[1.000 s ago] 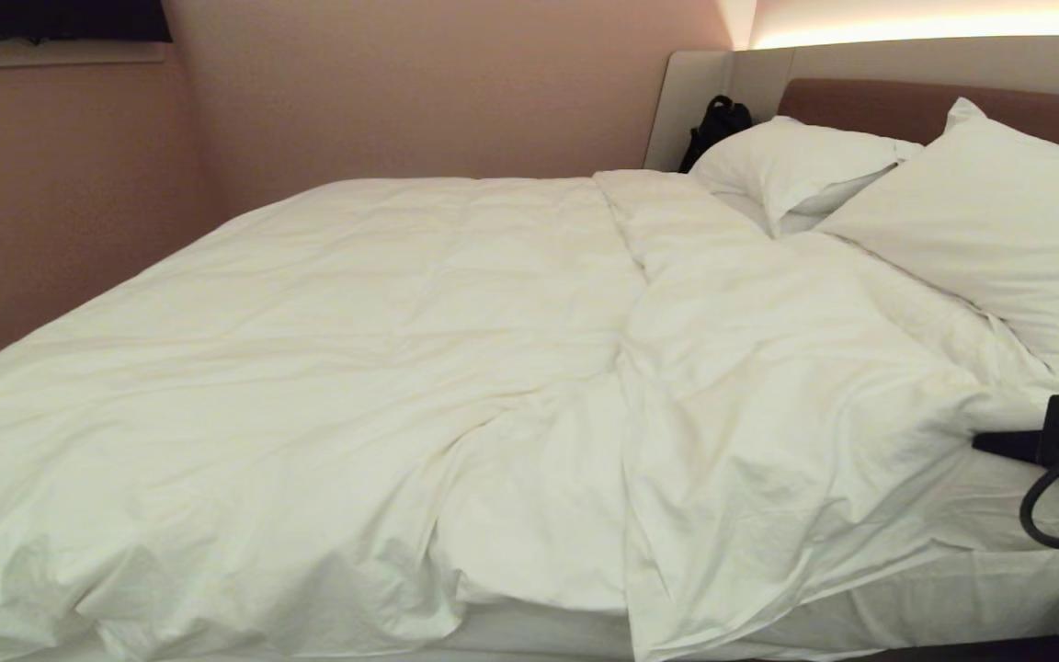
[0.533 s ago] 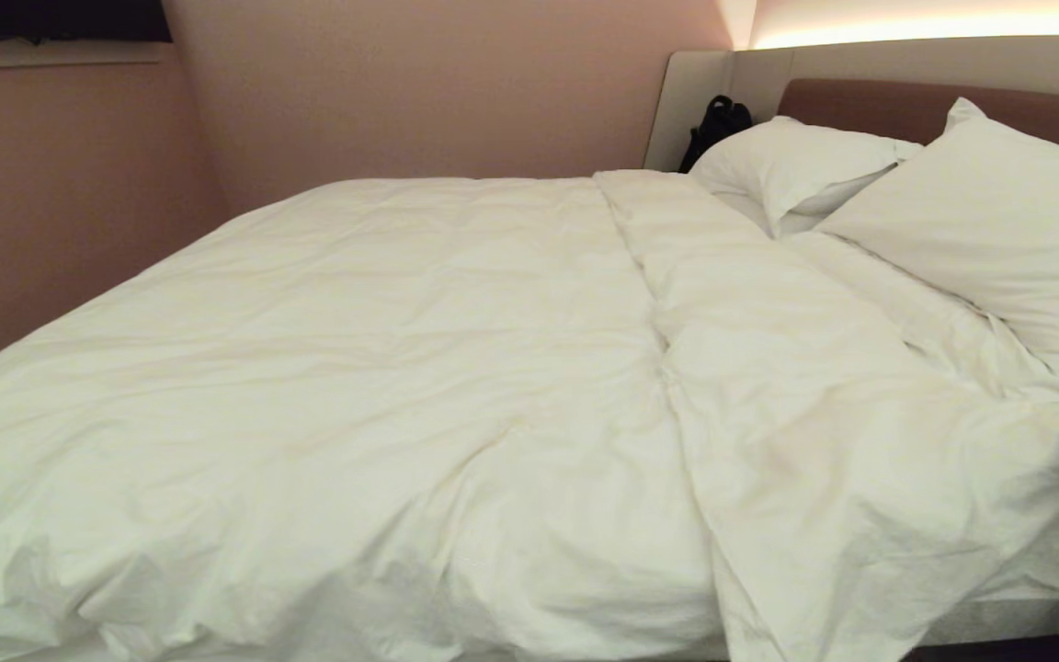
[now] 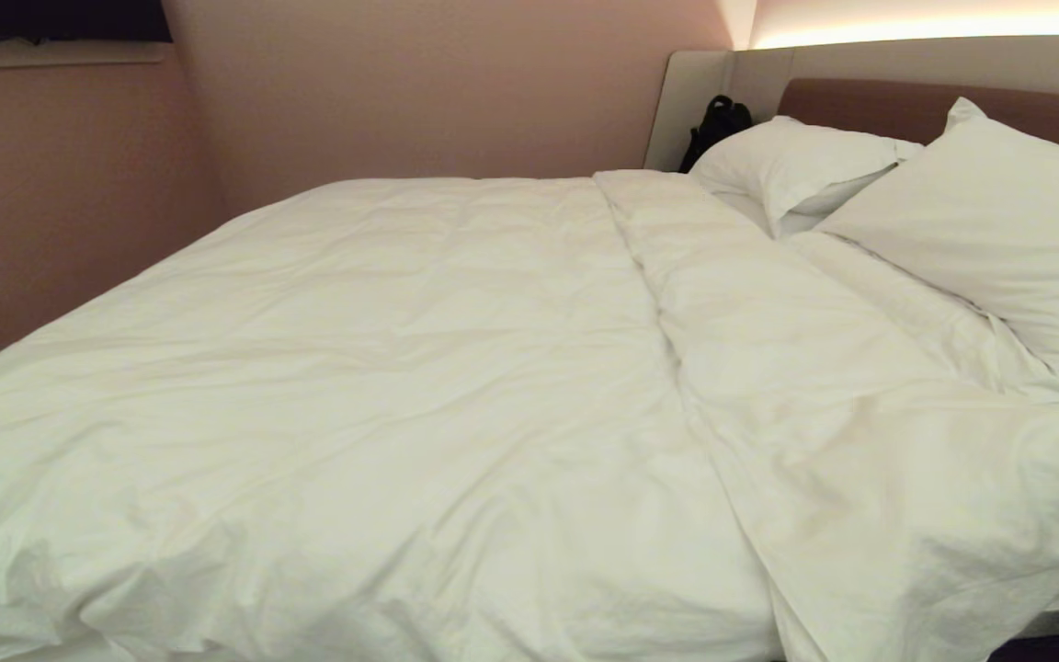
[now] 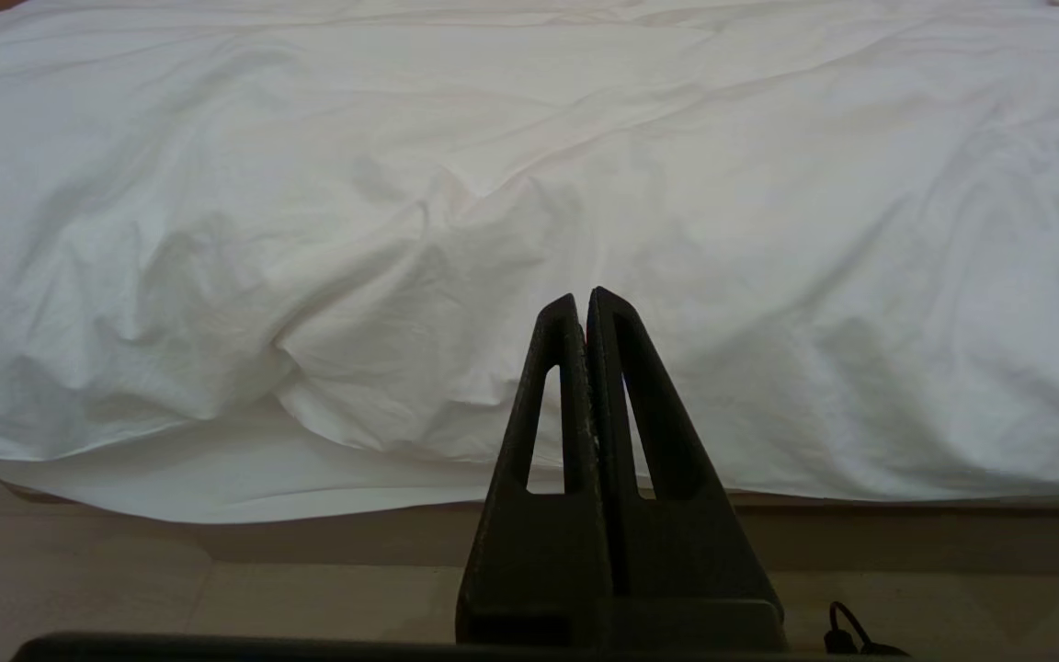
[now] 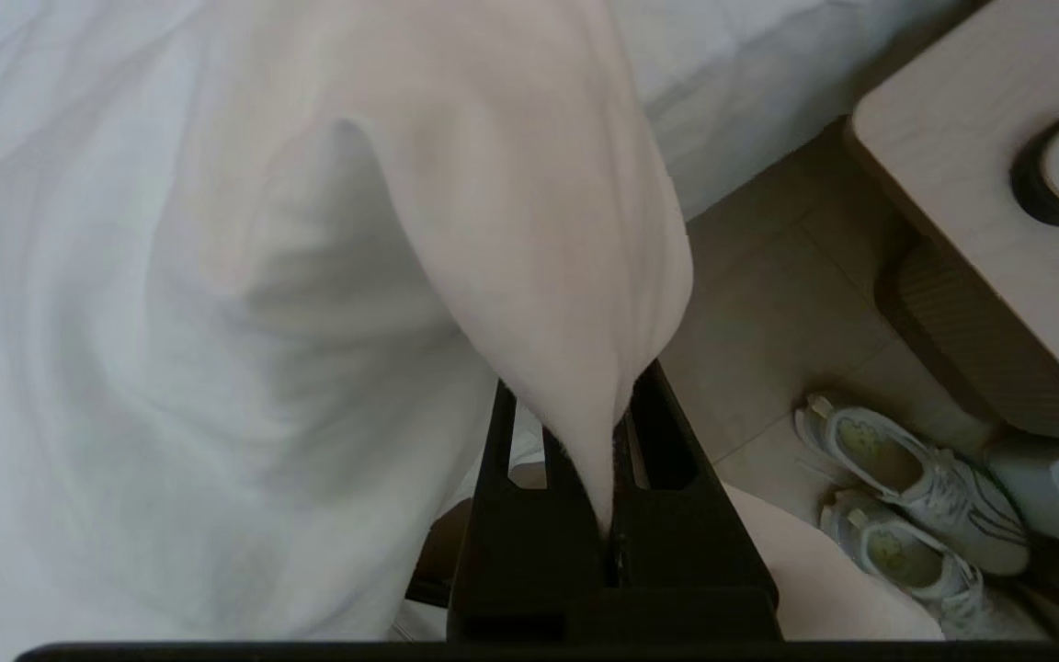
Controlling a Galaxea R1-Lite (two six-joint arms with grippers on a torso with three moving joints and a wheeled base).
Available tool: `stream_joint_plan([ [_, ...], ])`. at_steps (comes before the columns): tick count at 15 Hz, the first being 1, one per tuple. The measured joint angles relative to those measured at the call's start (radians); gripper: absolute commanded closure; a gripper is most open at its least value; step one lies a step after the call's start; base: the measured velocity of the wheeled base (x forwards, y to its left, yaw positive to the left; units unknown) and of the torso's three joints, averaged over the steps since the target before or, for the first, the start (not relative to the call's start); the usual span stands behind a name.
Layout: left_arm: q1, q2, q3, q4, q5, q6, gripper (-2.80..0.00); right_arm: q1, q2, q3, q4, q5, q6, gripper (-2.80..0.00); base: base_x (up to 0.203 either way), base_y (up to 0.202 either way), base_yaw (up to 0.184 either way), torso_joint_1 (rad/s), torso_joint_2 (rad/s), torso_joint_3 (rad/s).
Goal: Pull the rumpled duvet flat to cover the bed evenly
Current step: Flatten the corners of the folded blanket
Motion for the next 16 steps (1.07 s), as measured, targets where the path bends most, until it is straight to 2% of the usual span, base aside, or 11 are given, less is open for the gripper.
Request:
stream_joint_plan([
  [7, 0.000, 0.000, 0.000, 0.000, 0.000, 0.000, 0.00, -0.171, 0.039, 0.001, -0.027, 0.001, -0.046, 0.00, 0.000, 0.000, 0.000, 0.000, 0.00, 0.000],
  [10, 0.000, 0.000, 0.000, 0.000, 0.000, 0.000, 0.00, -0.207, 0.063, 0.007, -0.039, -0.001, -0.046, 0.00, 0.000, 0.000, 0.000, 0.000, 0.00, 0.000],
  [16, 0.000, 0.000, 0.000, 0.000, 0.000, 0.000, 0.00, -0.224, 0.118, 0.052, -0.044, -0.003, -0.057, 0.00, 0.000, 0.000, 0.000, 0.000, 0.00, 0.000],
])
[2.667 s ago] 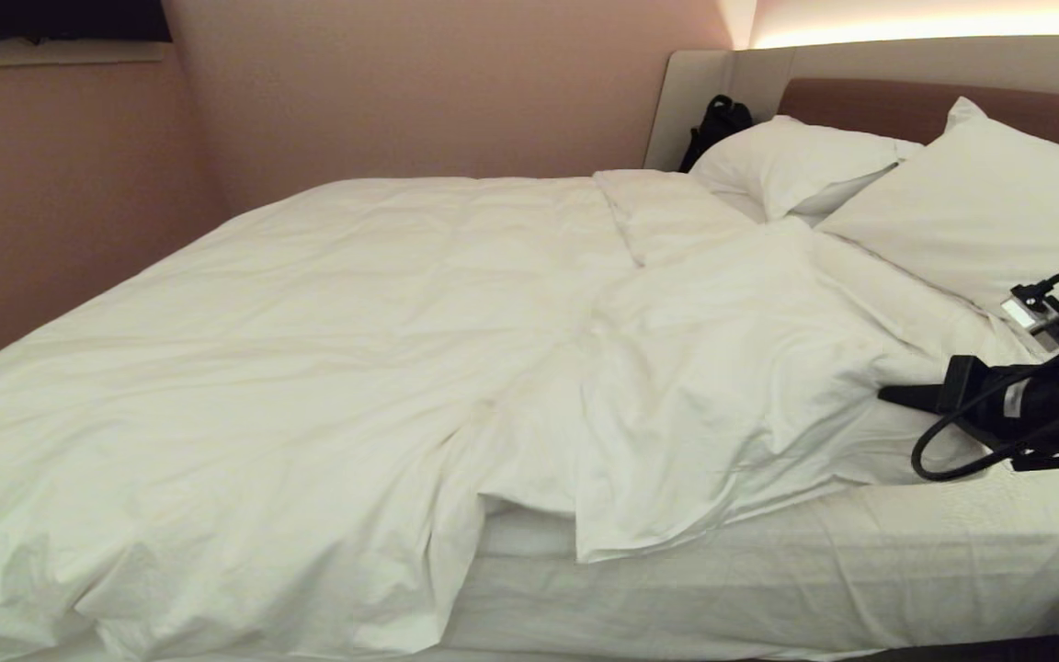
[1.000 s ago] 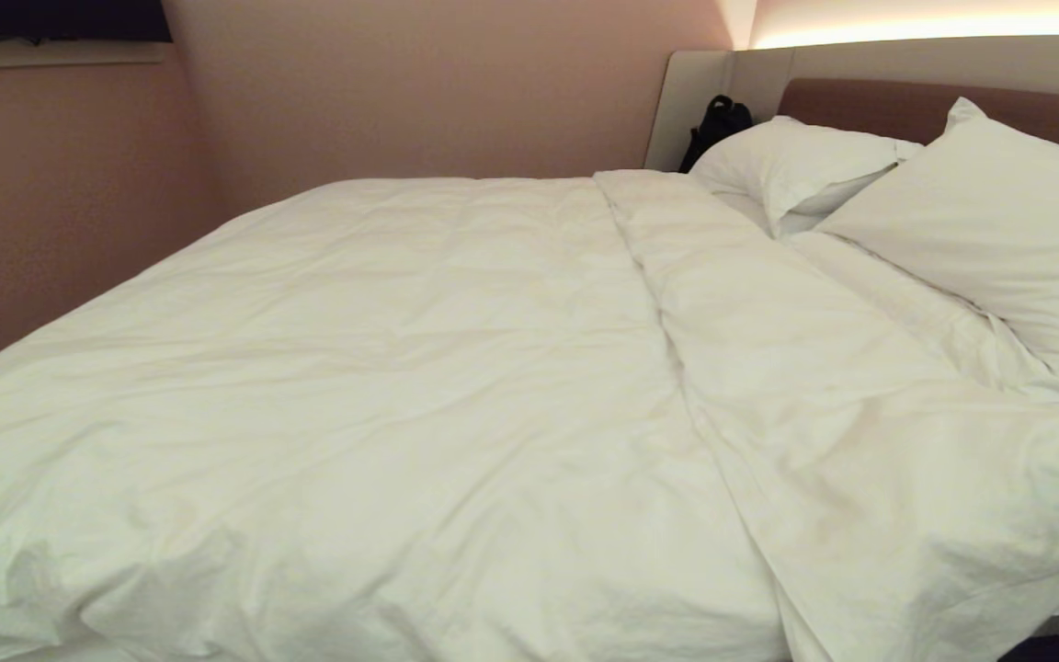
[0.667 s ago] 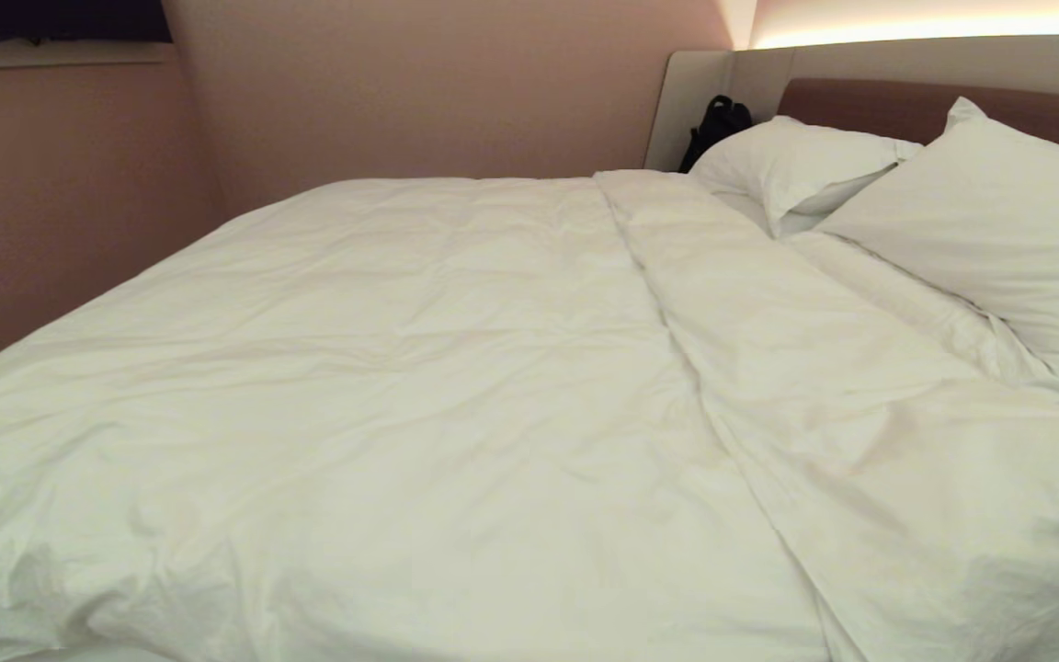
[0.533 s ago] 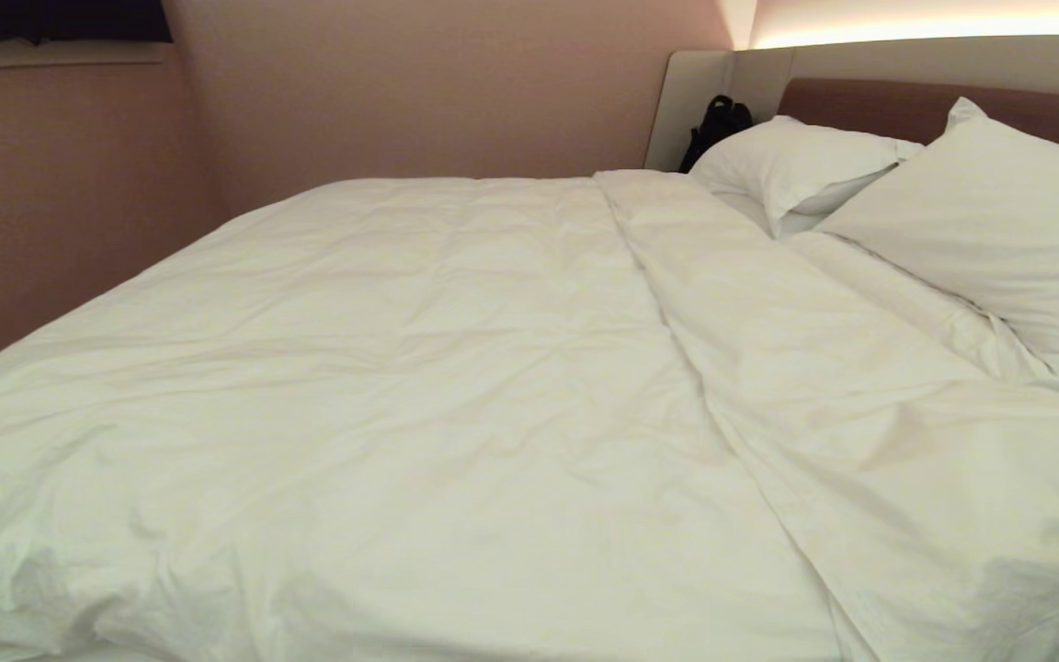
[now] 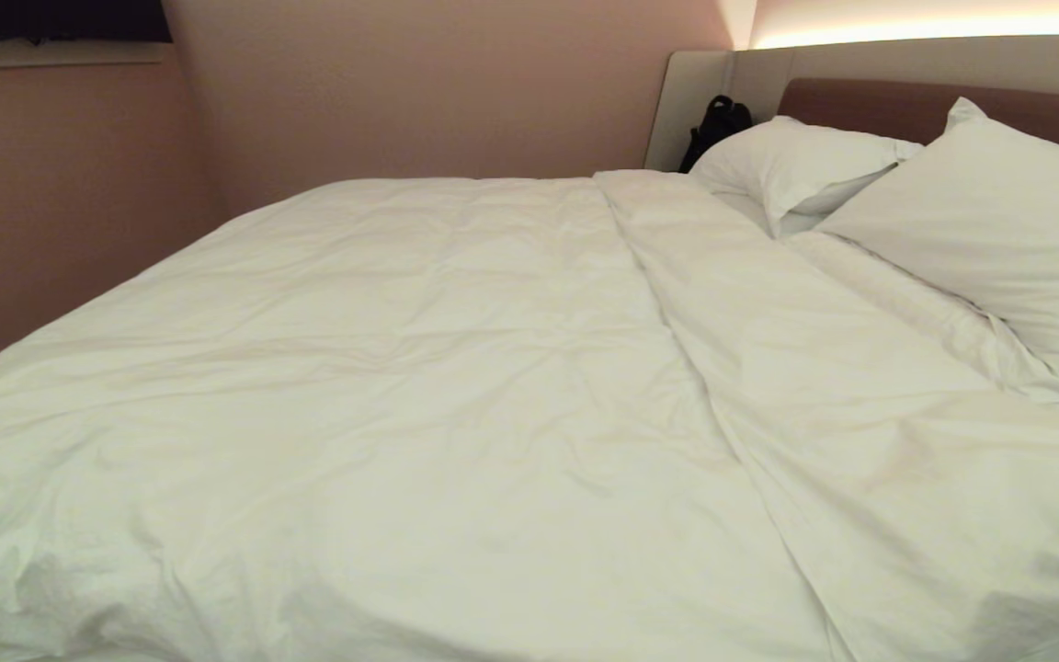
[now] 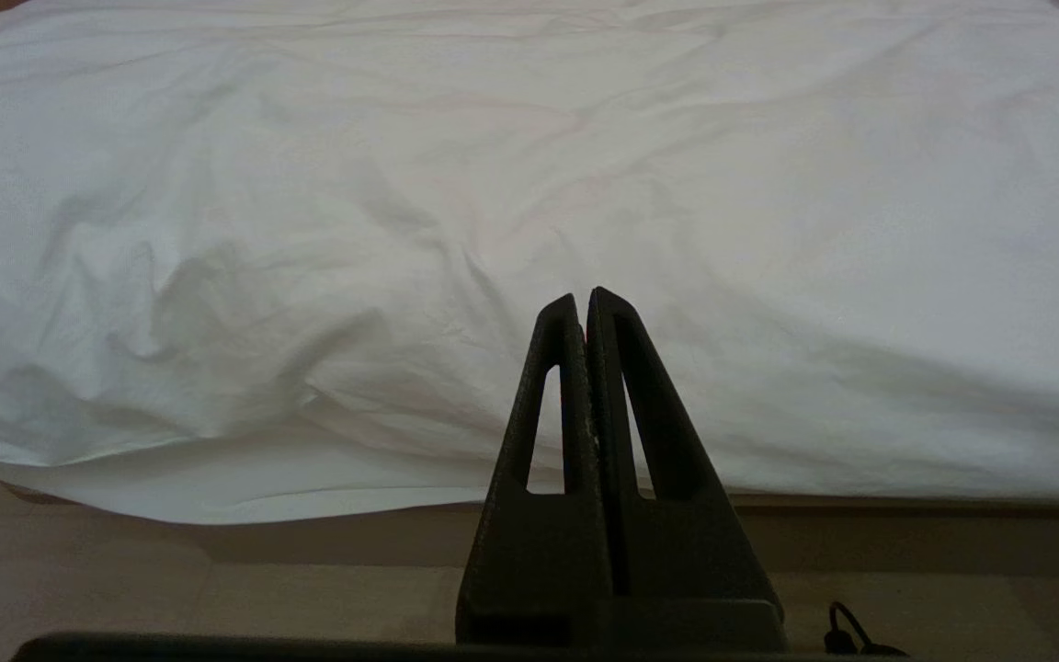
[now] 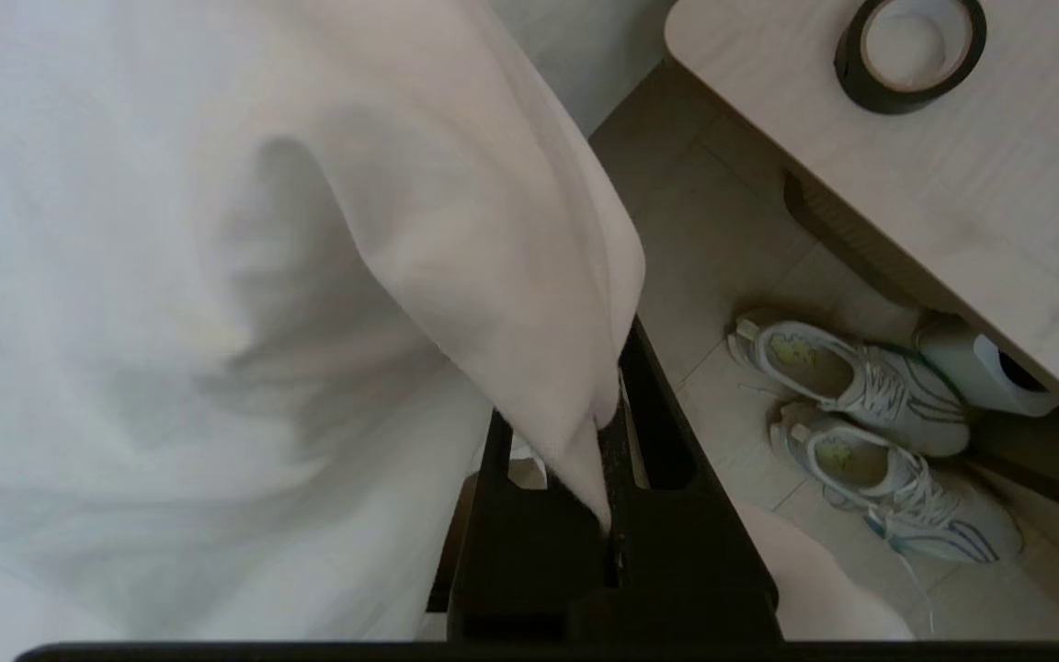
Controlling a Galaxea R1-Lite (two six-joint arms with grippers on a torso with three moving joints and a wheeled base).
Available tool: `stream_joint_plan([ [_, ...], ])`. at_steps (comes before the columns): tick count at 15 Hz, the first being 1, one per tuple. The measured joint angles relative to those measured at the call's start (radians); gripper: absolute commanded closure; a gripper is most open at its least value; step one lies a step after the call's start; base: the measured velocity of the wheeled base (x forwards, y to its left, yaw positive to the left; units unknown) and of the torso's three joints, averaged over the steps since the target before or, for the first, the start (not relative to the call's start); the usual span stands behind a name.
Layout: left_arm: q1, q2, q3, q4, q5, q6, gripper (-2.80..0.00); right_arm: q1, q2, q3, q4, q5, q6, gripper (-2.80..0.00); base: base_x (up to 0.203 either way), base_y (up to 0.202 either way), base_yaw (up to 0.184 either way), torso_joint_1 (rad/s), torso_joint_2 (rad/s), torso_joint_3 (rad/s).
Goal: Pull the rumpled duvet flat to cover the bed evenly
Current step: Flatten the corners of the folded blanket
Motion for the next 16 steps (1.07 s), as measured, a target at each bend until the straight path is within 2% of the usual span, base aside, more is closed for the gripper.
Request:
stream_joint_plan([
  [8, -0.001, 0.000, 0.000, 0.000, 0.000, 0.000, 0.00, -0.090, 0.121, -0.007, -0.134, -0.008, -0.044, 0.00, 0.000, 0.000, 0.000, 0.000, 0.00, 0.000],
  [16, -0.001, 0.000, 0.000, 0.000, 0.000, 0.000, 0.00, -0.131, 0.177, -0.037, -0.151, -0.008, -0.069, 0.00, 0.000, 0.000, 0.000, 0.000, 0.00, 0.000],
])
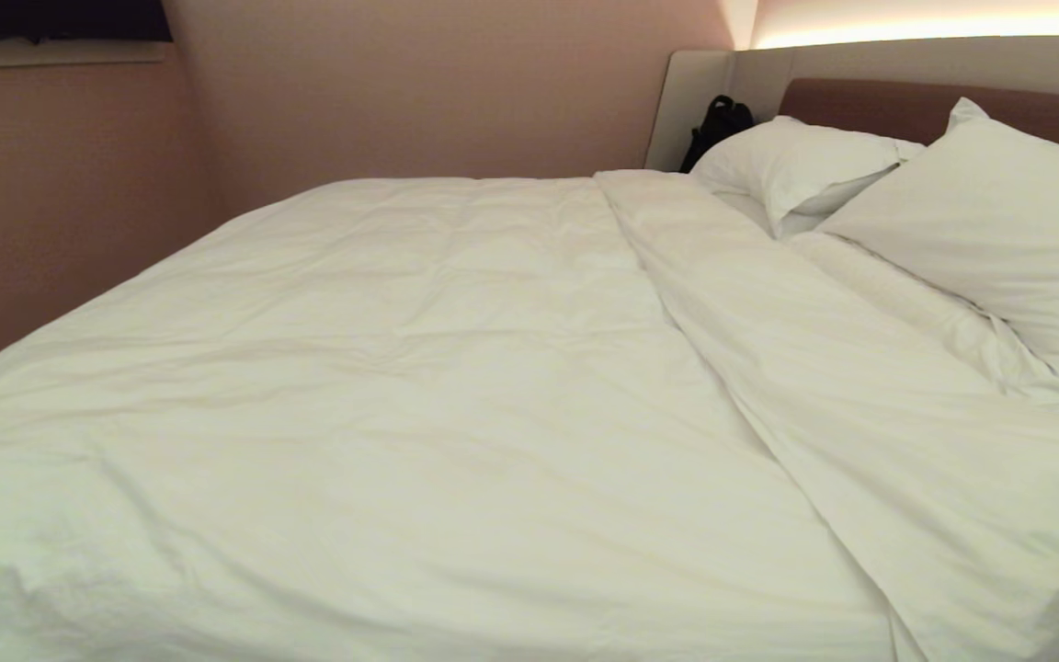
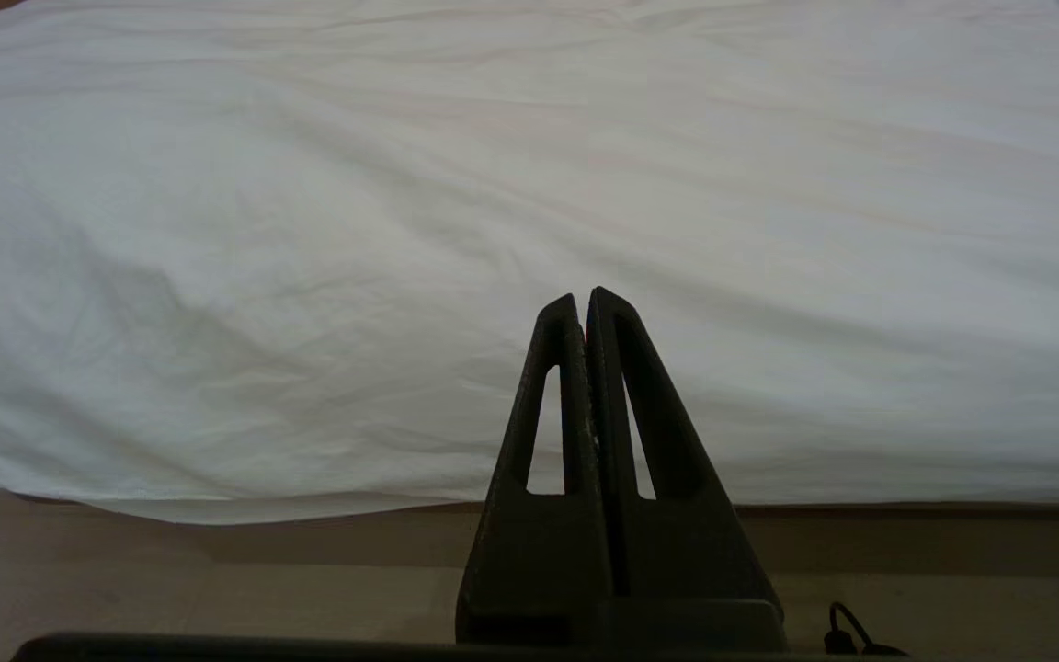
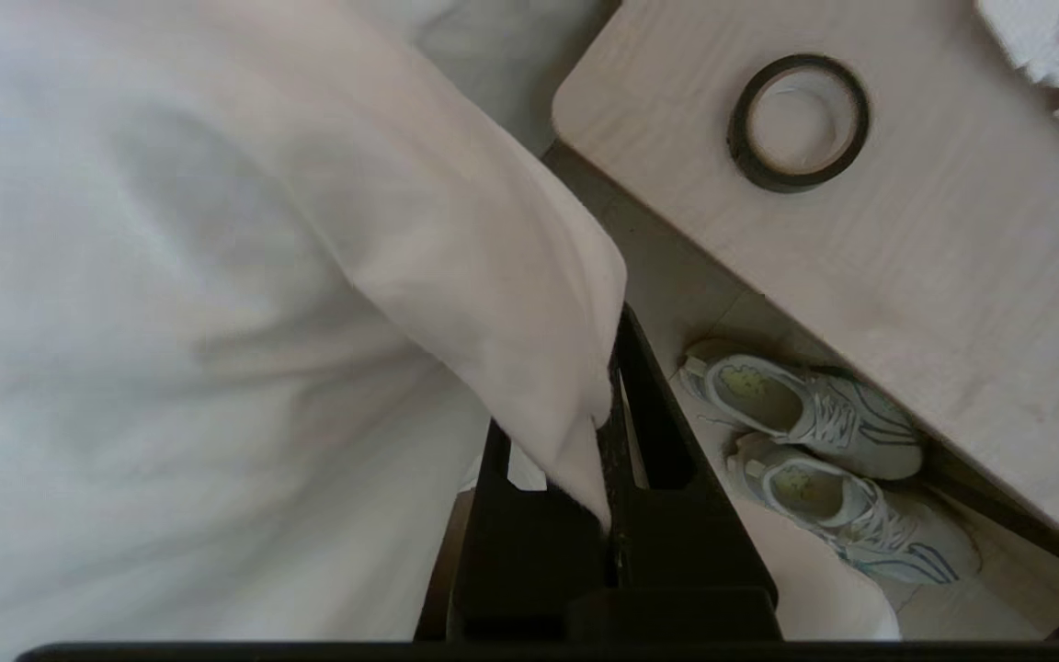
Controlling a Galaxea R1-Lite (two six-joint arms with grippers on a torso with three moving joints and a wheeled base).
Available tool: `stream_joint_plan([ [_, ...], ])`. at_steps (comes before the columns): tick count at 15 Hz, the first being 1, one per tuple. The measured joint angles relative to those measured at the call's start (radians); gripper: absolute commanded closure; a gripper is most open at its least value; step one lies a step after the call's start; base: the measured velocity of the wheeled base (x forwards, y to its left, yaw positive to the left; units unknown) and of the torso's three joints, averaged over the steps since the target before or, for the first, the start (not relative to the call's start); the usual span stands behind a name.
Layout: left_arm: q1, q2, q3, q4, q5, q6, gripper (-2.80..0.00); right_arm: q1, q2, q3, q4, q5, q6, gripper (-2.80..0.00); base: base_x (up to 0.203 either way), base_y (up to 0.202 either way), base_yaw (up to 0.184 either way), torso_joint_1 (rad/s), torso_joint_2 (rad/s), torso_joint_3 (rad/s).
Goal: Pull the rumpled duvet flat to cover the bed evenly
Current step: Flatten the corners of the folded blanket
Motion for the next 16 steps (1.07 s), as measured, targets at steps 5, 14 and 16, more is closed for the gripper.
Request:
stream_joint_plan([
  [5, 0.000, 0.000, 0.000, 0.000, 0.000, 0.000, 0.00, -0.027, 0.038, -0.018, 0.003, 0.008, -0.032, 0.00, 0.000, 0.000, 0.000, 0.000, 0.00, 0.000],
  [14, 0.000, 0.000, 0.000, 0.000, 0.000, 0.000, 0.00, -0.028, 0.077, -0.023, -0.001, 0.009, -0.037, 0.00, 0.000, 0.000, 0.000, 0.000, 0.00, 0.000],
  [16, 0.000, 0.000, 0.000, 0.000, 0.000, 0.000, 0.00, -0.028, 0.083, -0.023, -0.001, 0.010, -0.037, 0.00, 0.000, 0.000, 0.000, 0.000, 0.00, 0.000],
])
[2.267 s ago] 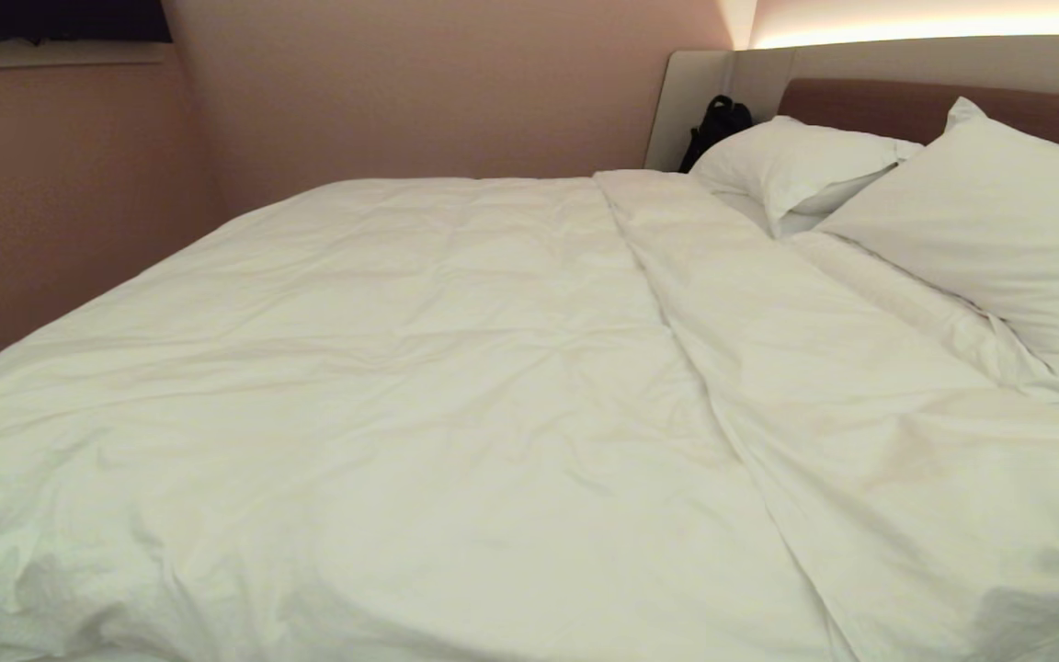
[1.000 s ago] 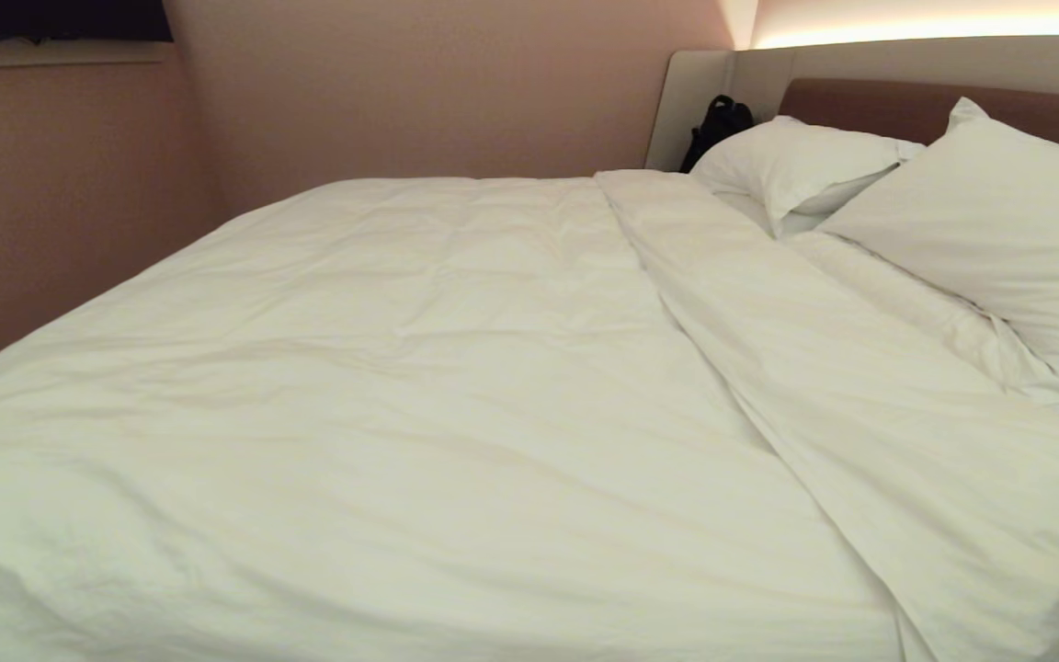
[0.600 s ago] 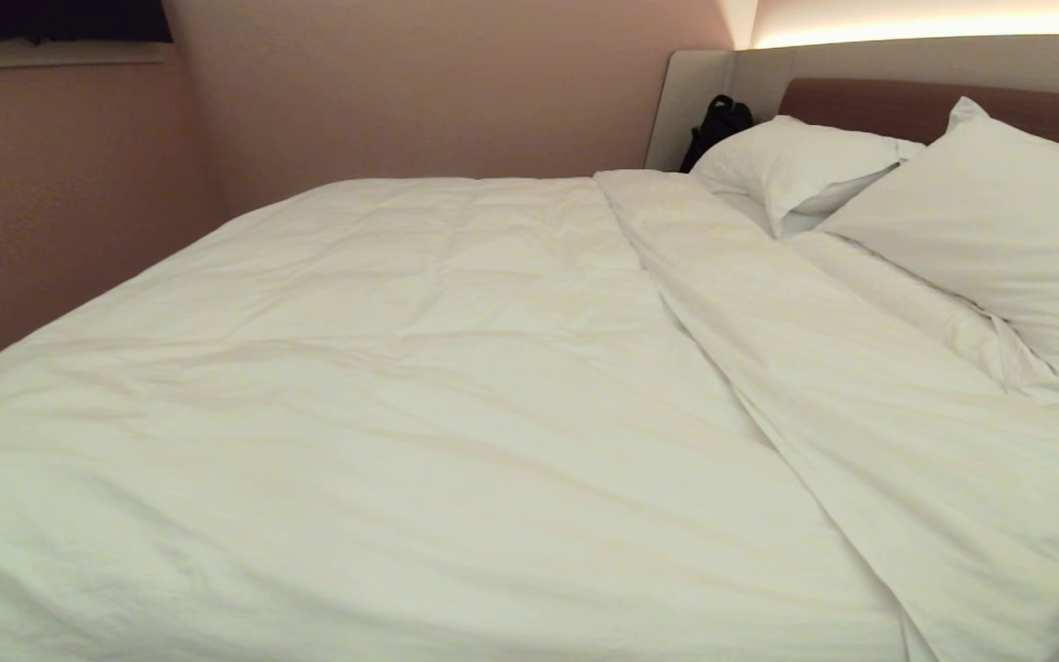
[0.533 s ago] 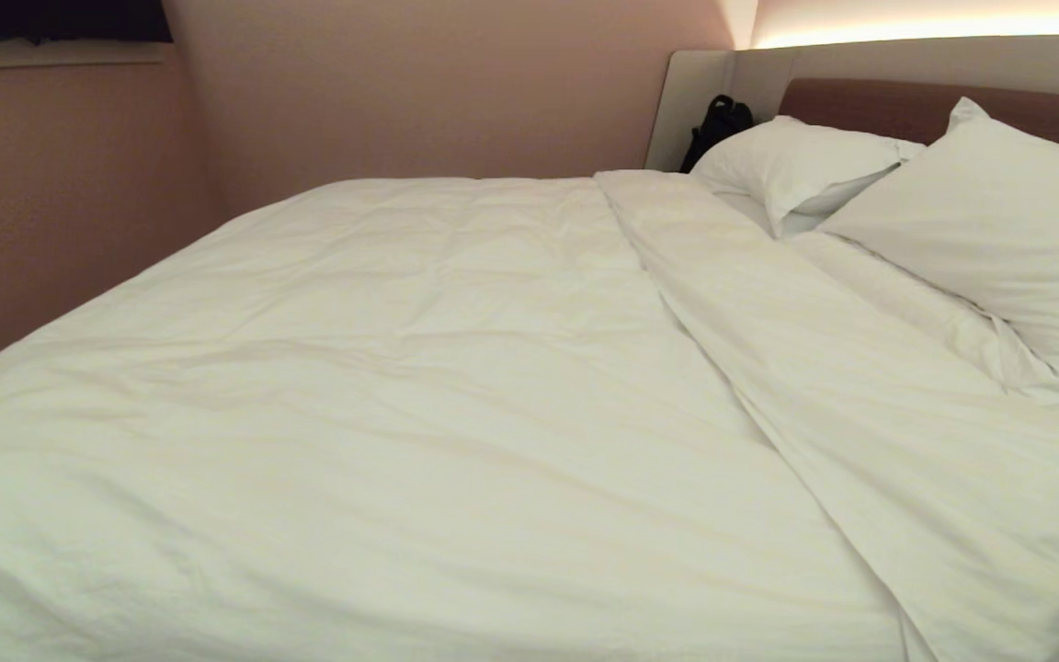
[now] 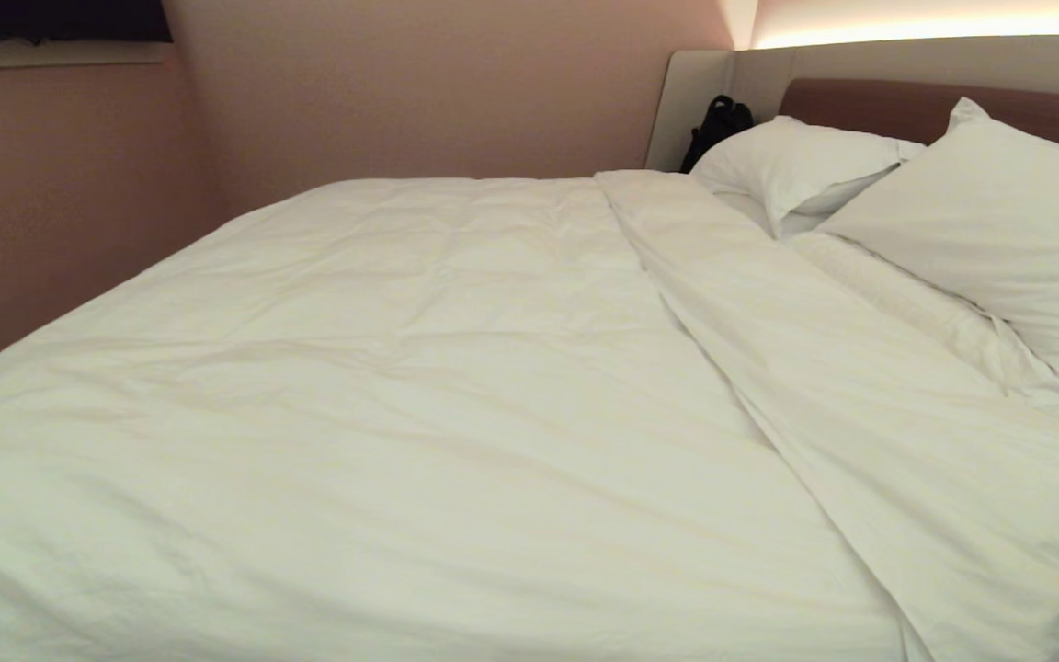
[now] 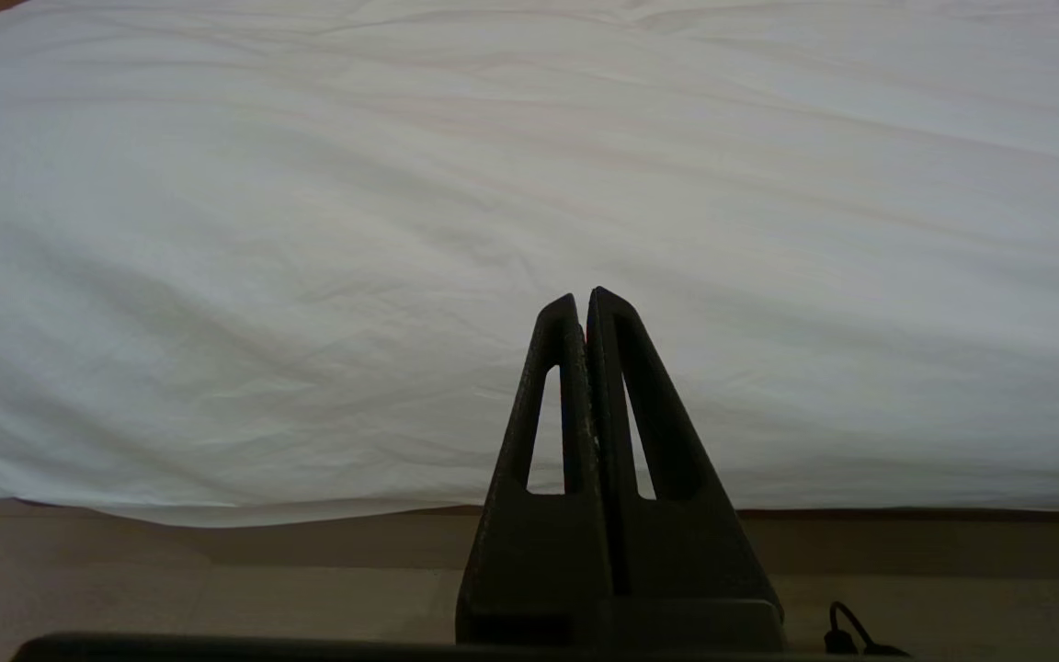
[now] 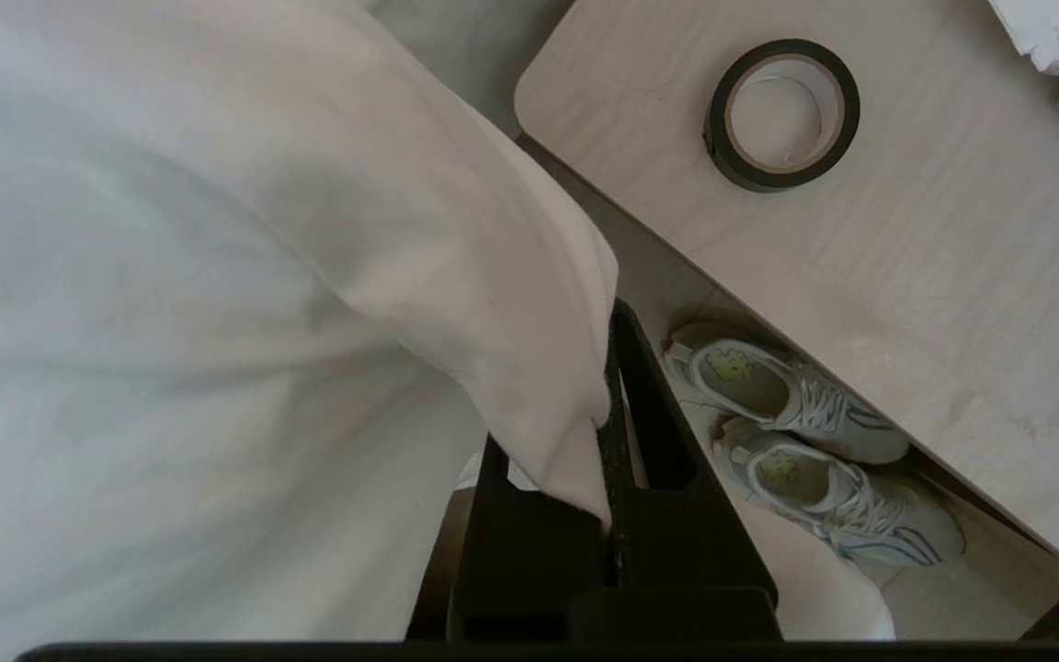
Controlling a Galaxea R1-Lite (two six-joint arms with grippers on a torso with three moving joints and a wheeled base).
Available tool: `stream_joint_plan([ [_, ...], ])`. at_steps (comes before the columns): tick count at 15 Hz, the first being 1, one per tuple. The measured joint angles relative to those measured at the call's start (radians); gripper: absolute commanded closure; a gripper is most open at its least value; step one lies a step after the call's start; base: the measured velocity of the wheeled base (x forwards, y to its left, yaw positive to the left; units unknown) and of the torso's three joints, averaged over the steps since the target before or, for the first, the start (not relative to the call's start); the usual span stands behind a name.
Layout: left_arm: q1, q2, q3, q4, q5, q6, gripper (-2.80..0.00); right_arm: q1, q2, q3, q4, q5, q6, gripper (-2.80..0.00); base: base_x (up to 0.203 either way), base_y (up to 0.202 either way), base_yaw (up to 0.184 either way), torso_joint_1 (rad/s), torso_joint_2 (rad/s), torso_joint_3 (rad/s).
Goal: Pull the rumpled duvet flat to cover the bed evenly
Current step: Flatten the corners of the folded blanket
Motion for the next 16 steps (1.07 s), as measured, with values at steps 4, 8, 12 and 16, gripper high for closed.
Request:
stream_joint_plan([
  [4, 0.000, 0.000, 0.000, 0.000, 0.000, 0.000, 0.00, 0.000, 0.004, 0.016, -0.001, 0.000, -0.017, -2.80, 0.000, 0.000, 0.000, 0.000, 0.00, 0.000],
  [8, 0.000, 0.000, 0.000, 0.000, 0.000, 0.000, 0.00, 0.002, -0.040, 0.078, 0.002, 0.012, -0.066, -2.80, 0.000, 0.000, 0.000, 0.000, 0.00, 0.000],
  [12, 0.001, 0.000, 0.000, 0.000, 0.000, 0.000, 0.00, 0.029, -0.145, 0.170, 0.028, 0.071, -0.125, -2.80, 0.000, 0.000, 0.000, 0.000, 0.00, 0.000],
  [16, 0.000, 0.000, 0.000, 0.000, 0.000, 0.000, 0.00, 0.071, -0.268, 0.193, 0.104, 0.135, -0.150, -2.80, 0.000, 0.000, 0.000, 0.000, 0.00, 0.000],
])
